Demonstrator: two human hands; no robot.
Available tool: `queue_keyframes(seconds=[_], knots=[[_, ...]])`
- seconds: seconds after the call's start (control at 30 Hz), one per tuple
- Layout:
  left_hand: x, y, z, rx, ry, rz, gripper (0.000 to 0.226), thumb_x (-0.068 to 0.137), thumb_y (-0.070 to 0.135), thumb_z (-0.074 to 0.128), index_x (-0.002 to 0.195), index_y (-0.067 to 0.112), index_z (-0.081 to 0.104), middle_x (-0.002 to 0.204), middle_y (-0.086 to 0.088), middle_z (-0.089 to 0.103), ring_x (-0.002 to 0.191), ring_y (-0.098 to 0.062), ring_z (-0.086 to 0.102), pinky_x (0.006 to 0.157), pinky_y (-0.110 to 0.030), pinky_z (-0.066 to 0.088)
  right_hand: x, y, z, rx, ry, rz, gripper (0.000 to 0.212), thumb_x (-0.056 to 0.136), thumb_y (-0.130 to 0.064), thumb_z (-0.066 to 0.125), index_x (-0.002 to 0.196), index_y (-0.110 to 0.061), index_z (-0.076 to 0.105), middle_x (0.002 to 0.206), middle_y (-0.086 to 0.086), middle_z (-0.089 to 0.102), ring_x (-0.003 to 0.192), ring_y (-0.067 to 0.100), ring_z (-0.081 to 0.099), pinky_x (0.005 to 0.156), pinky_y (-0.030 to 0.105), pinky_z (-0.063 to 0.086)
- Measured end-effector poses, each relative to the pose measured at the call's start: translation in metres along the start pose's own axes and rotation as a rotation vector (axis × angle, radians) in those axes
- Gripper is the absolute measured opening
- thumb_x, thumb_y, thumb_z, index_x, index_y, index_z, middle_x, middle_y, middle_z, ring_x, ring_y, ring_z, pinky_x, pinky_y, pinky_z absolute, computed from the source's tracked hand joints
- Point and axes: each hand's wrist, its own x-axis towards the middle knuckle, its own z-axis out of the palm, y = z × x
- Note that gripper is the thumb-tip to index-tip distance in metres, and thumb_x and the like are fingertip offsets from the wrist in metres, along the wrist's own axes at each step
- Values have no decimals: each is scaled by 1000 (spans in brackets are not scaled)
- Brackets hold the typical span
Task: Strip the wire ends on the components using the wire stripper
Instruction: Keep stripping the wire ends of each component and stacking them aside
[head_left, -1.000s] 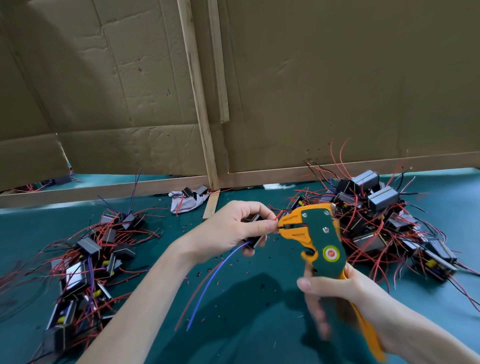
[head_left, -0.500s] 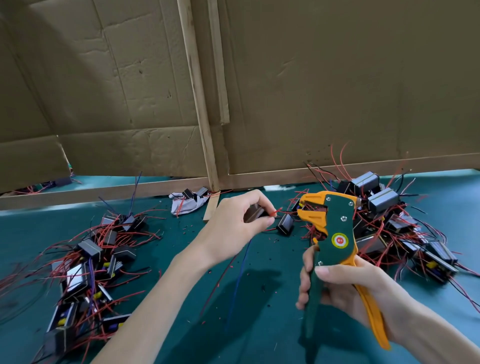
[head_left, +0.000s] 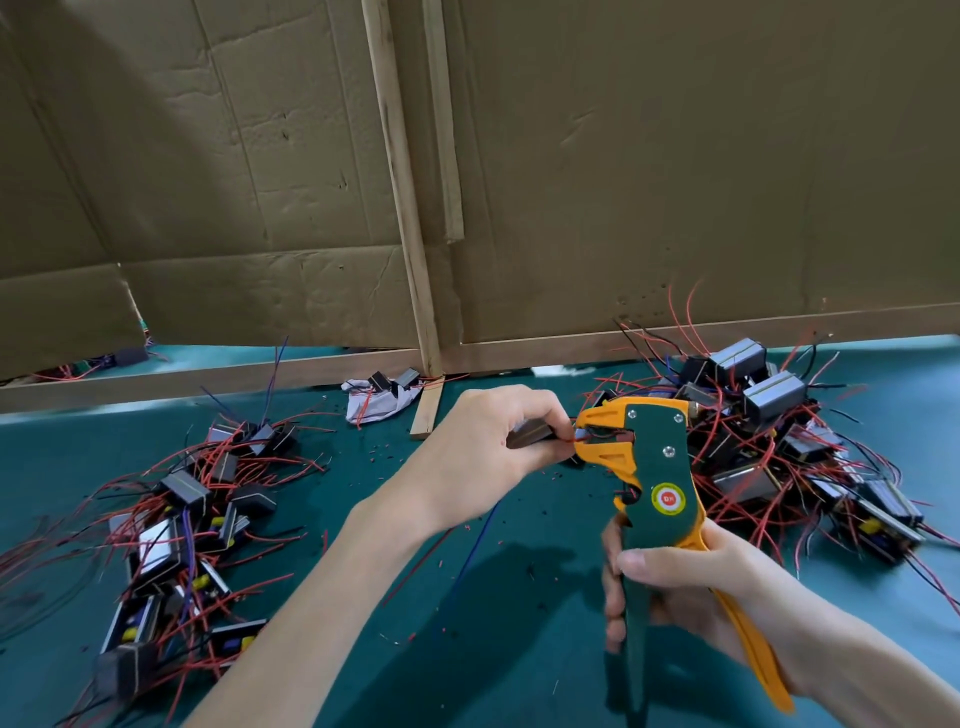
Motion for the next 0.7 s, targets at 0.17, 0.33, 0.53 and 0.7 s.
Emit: queue_keyframes(seconds=[0.17,0.33,0.53,0.7], knots=[[0,3,-4,28,-22,8,20,86,14,71,77,30,63,68,19,55,62,4,50,63,-7,33,-3,4,-2,-27,54,4,47,46,-29,97,75,-7,67,61,26,54,50,34,57,54,43,53],[0,3,-5,51,-56,-22,13,86,14,70,80,24,66,71,16,55,64,3,50,63,-8,33,-3,8,4,-46,114,6,50,38,-36,98,64,-9,64,54,23,52,42,30,53,48,38,50],[-1,2,-2,109,-89,-55,8,88,17,69,82,21,67,75,10,58,66,-2,48,63,-11,32,-2,19,12,-144,233,-39,53,55,-43,81,47,-1,50,43,17,45,35,25,41,40,27,40],[0,-2,-8,171,-56,-76,9,89,18,66,81,22,64,80,10,61,74,-1,51,67,-11,35,8,17,4,116,77,-47,39,44,-14,90,75,-2,69,70,27,58,60,37,62,63,47,57]])
